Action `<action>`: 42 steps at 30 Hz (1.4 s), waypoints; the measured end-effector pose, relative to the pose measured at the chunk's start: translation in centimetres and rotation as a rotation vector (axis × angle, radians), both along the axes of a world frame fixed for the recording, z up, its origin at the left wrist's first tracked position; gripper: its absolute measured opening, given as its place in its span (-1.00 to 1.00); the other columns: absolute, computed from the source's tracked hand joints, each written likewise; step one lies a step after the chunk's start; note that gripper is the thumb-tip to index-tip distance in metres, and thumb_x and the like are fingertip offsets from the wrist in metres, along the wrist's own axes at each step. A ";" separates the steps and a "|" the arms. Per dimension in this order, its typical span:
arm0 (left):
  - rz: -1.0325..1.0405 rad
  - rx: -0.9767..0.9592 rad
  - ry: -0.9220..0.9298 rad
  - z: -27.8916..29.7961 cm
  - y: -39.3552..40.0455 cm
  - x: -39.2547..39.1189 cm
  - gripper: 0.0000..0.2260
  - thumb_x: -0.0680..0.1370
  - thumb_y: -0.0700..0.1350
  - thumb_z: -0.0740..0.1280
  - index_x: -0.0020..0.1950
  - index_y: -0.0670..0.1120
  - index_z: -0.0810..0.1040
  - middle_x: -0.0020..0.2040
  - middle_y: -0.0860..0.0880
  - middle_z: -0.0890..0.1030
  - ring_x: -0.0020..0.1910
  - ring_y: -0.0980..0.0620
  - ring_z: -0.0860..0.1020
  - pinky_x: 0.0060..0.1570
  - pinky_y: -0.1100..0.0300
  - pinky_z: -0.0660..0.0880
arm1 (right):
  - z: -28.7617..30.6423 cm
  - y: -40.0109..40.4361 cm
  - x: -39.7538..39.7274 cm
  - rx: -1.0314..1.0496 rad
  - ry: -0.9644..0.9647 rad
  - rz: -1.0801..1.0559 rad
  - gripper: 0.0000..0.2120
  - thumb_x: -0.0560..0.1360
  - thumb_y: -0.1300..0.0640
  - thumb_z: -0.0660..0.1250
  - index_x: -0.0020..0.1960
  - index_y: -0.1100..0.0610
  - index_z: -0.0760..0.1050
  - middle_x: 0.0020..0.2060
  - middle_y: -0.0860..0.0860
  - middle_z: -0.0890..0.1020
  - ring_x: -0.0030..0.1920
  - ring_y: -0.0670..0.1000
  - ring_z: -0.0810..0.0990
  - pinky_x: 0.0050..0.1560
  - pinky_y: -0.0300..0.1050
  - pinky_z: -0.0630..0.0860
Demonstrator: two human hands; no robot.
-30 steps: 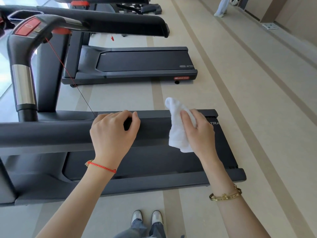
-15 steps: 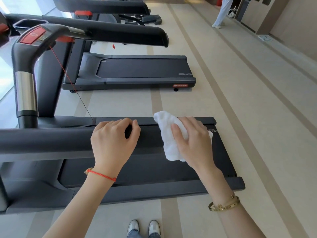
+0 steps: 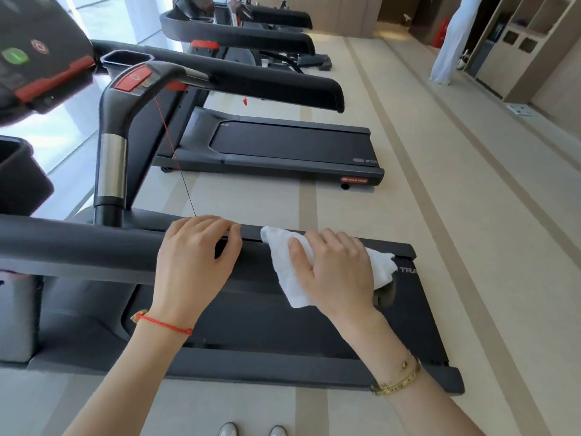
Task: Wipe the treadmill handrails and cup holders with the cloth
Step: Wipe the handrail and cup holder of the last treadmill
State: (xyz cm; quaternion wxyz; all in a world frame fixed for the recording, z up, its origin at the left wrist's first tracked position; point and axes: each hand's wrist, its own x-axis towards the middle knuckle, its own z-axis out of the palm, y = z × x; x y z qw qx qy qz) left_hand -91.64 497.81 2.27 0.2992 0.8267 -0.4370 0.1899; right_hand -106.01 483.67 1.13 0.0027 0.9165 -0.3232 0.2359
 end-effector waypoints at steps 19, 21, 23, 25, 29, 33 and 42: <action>0.058 0.007 -0.008 0.3 12.4 12.8 -0.76 0.60 -0.10 0.25 -0.10 -0.13 0.69 -0.18 0.00 0.69 -0.11 -0.04 0.62 0.20 -0.03 0.42 | -0.9 12.7 14.9 -0.249 -0.182 0.048 -0.57 0.63 -0.11 0.05 -0.21 0.11 0.51 -0.38 0.01 0.50 -0.34 0.05 0.44 -0.22 -0.06 0.41; 0.041 -0.004 -0.014 0.5 13.7 14.3 -0.78 0.59 -0.11 0.27 -0.11 -0.13 0.68 -0.17 0.00 0.69 -0.11 -0.03 0.62 0.21 -0.01 0.42 | -1.0 14.0 16.4 -0.263 -0.199 0.043 -0.59 0.63 -0.09 0.07 -0.20 0.11 0.51 -0.37 0.00 0.50 -0.33 0.05 0.45 -0.21 -0.07 0.40; 0.039 -0.017 -0.018 0.6 15.0 15.9 -0.79 0.59 -0.12 0.27 -0.10 -0.12 0.68 -0.17 0.02 0.69 -0.11 -0.02 0.61 0.21 0.03 0.41 | -1.0 15.1 17.6 -0.268 -0.225 0.040 -0.61 0.63 -0.08 0.08 -0.17 0.11 0.53 -0.34 0.00 0.52 -0.31 0.05 0.45 -0.18 -0.07 0.40; 0.042 -0.020 -0.030 0.7 16.3 17.4 -0.79 0.59 -0.12 0.27 -0.09 -0.11 0.68 -0.18 0.02 0.69 -0.11 -0.02 0.61 0.21 0.05 0.41 | -1.1 16.1 18.5 -0.277 -0.247 0.037 -0.62 0.63 -0.07 0.09 -0.15 0.11 0.55 -0.32 0.00 0.55 -0.29 0.05 0.47 -0.16 -0.08 0.41; 0.036 -0.036 -0.064 0.7 18.8 20.6 -0.81 0.59 -0.13 0.28 -0.11 -0.11 0.67 -0.17 0.02 0.68 -0.08 -0.01 0.61 0.19 -0.05 0.44 | -1.0 18.7 21.4 -0.292 -0.254 0.029 -0.60 0.63 -0.08 0.08 -0.12 0.11 0.57 -0.29 0.00 0.58 -0.24 0.06 0.52 -0.10 -0.06 0.45; 0.065 -0.039 -0.059 0.8 20.8 23.2 -0.80 0.59 -0.11 0.28 -0.13 -0.10 0.67 -0.16 0.02 0.68 0.00 -0.04 0.60 0.22 -0.08 0.41 | -0.6 21.7 24.7 -0.263 -0.263 0.027 -0.61 0.63 -0.09 0.09 -0.11 0.11 0.57 -0.28 0.01 0.58 -0.22 0.07 0.53 -0.08 -0.04 0.47; 0.029 -0.053 -0.088 0.5 23.2 25.5 -0.74 0.63 -0.16 0.20 -0.20 -0.13 0.59 -0.17 0.01 0.66 -0.09 -0.05 0.59 0.22 0.05 0.33 | -0.1 25.4 28.7 -0.249 -0.302 0.085 -0.63 0.63 -0.09 0.11 -0.10 0.10 0.58 -0.27 -0.01 0.60 -0.23 0.05 0.52 -0.07 -0.06 0.46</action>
